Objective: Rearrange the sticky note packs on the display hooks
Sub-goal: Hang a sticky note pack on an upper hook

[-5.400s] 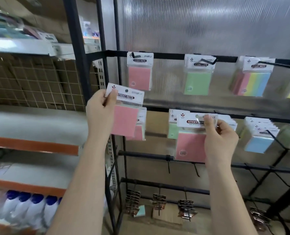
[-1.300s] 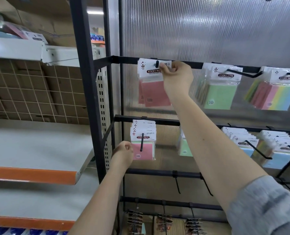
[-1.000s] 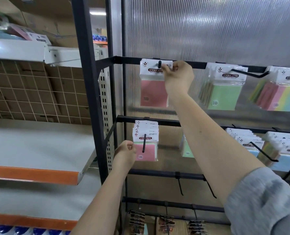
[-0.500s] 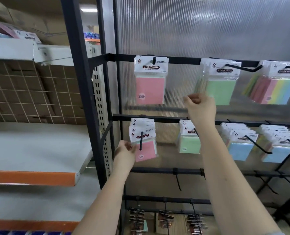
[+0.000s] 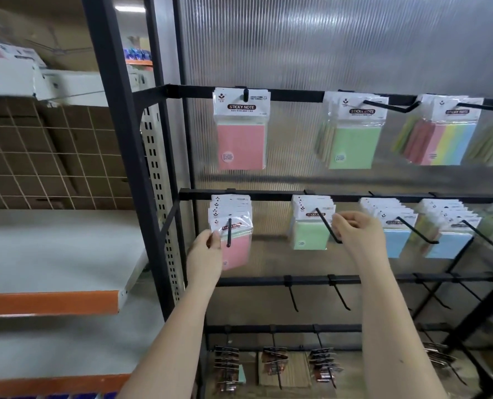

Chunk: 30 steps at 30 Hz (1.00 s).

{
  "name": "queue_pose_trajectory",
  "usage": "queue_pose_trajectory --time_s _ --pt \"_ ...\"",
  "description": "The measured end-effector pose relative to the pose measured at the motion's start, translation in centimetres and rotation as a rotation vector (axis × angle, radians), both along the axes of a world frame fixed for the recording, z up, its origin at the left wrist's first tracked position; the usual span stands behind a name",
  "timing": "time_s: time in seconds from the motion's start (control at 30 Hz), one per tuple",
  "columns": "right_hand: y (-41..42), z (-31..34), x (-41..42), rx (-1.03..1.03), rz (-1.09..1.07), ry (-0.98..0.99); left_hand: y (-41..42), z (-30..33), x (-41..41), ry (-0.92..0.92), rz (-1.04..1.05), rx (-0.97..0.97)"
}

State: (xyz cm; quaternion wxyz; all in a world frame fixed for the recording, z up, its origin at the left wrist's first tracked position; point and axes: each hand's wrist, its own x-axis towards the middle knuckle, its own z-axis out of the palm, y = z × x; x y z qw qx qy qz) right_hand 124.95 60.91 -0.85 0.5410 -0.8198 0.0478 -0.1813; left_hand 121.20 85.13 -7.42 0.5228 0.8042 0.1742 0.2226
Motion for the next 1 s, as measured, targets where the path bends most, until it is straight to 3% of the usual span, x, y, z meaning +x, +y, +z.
queue_pose_trajectory --time_s 0.17,0.43,0.73,1.0 --pt "-0.1 -0.9 -0.7 -0.001 -0.039 0.020 -0.7 0.2 -1.2 -0.133 0.056 -0.030" --pt "0.4 -1.1 -1.9 0.009 -0.113 0.001 -1.5 -1.0 -4.4 -0.178 0.144 0.189" --pt "0.5 -2.1 -4.3 0.035 -0.227 0.047 -0.1 -0.9 -7.2 -0.303 0.038 0.368" --pt "-0.5 -3.0 -4.8 0.028 -0.220 0.060 -0.8 2.0 -6.9 -0.352 0.023 0.361"
